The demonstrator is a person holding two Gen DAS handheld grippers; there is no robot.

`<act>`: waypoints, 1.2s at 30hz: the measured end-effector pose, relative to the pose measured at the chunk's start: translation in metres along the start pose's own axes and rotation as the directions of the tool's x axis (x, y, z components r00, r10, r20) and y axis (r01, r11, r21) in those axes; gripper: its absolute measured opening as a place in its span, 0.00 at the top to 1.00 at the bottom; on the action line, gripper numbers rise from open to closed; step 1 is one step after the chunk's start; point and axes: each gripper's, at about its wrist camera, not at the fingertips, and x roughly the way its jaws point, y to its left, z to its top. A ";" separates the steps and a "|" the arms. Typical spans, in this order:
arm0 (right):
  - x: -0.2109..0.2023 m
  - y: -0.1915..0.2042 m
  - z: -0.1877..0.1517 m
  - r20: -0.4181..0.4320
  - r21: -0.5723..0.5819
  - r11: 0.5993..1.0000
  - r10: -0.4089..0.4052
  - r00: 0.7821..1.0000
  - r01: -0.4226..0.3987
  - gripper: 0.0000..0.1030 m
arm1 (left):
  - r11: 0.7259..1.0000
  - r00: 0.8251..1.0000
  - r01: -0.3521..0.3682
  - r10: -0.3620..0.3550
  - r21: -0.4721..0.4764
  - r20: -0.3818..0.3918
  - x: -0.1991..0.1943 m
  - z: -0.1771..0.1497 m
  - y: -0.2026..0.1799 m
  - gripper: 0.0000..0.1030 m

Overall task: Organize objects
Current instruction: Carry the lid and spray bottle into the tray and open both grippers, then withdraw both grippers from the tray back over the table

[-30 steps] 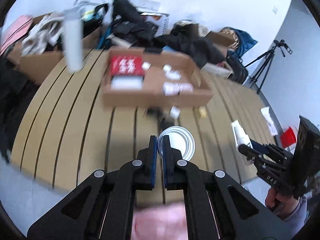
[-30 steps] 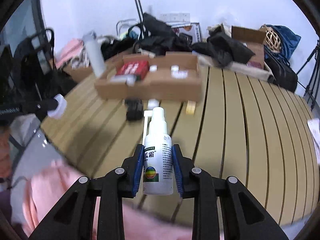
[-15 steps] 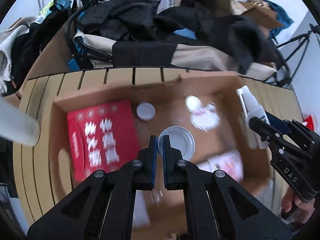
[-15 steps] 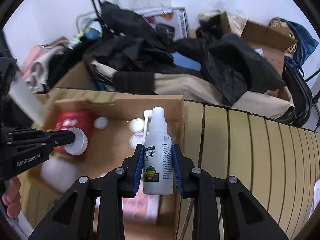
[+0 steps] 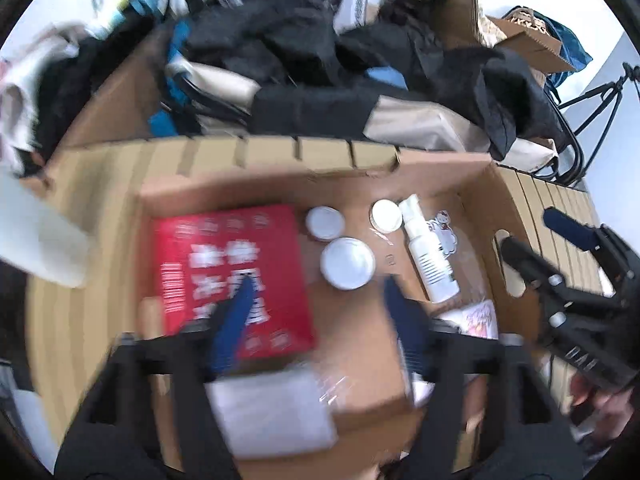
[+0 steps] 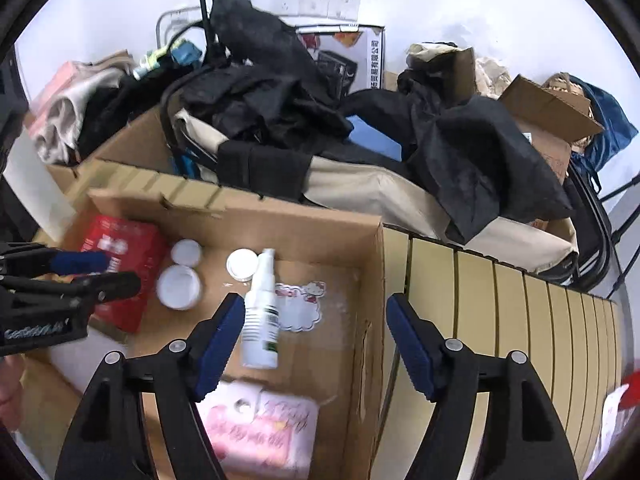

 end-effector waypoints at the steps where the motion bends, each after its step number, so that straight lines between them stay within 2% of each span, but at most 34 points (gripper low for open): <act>1: -0.015 -0.002 0.002 -0.002 0.014 1.000 0.016 1.000 -0.016 0.26 | 1.000 1.000 -0.012 0.012 0.010 0.026 -0.016 -0.002 0.001 0.29; 4: -0.057 -0.003 0.008 0.016 0.015 1.000 0.022 1.000 -0.022 0.26 | 0.999 0.996 -0.045 0.043 0.028 0.081 -0.081 -0.013 0.007 0.13; 6: -0.088 -0.004 0.008 0.028 0.016 0.999 0.032 0.999 -0.032 0.26 | 0.997 0.991 -0.069 0.066 0.021 0.119 -0.121 -0.022 0.010 0.10; 8: -0.128 -0.006 0.005 0.051 0.025 0.998 0.054 0.997 -0.055 0.26 | 0.995 0.985 -0.099 0.096 0.014 0.143 -0.160 -0.036 0.013 0.03; 11: -0.191 -0.005 -0.008 0.105 0.004 0.997 0.073 0.992 -0.073 0.25 | 0.991 0.975 -0.133 0.131 -0.004 0.177 -0.219 -0.071 0.015 0.00; 12: -0.214 -0.003 -0.017 0.124 -0.010 0.997 0.075 0.989 -0.074 0.21 | 0.990 0.973 -0.143 0.141 -0.001 0.183 -0.231 -0.082 0.013 0.00; 16: -0.275 0.010 -0.056 0.167 -0.068 0.994 0.099 0.981 -0.089 0.21 | 0.987 0.967 -0.155 0.140 0.052 0.212 -0.279 -0.146 -0.002 0.00; 19: -0.306 0.022 -0.093 0.191 -0.112 0.989 0.118 0.974 -0.098 0.21 | 0.984 0.963 -0.162 0.140 0.078 0.230 -0.300 -0.189 -0.015 0.00; 23: -0.335 0.038 -0.151 0.220 -0.134 0.982 0.158 0.963 -0.131 0.21 | 0.986 0.947 -0.138 0.103 0.094 0.305 -0.326 -0.255 -0.030 0.00; 26: -0.346 0.045 -0.192 0.240 -0.123 0.977 0.198 0.950 -0.173 0.21 | 0.996 0.937 -0.075 0.056 0.041 0.345 -0.338 -0.295 -0.032 0.00; 28: -0.348 0.047 -0.217 0.252 -0.100 0.979 0.197 0.947 -0.177 0.21 | 0.998 0.929 -0.058 0.053 0.003 0.365 -0.339 -0.320 -0.031 0.00; 31: -0.342 0.049 -0.258 0.244 -0.033 0.980 0.197 0.949 -0.195 0.21 | 0.999 0.929 -0.037 0.032 0.007 0.370 -0.333 -0.354 -0.039 0.00; 33: -0.334 0.051 -0.283 0.226 0.013 0.978 0.201 0.953 -0.209 0.21 | 0.997 0.933 -0.067 0.054 0.024 0.355 -0.324 -0.371 -0.048 0.00; 36: -0.317 0.056 -0.311 0.161 0.044 0.982 0.177 0.971 -0.186 0.21 | 0.995 0.932 -0.097 0.080 0.029 0.353 -0.317 -0.386 -0.056 0.00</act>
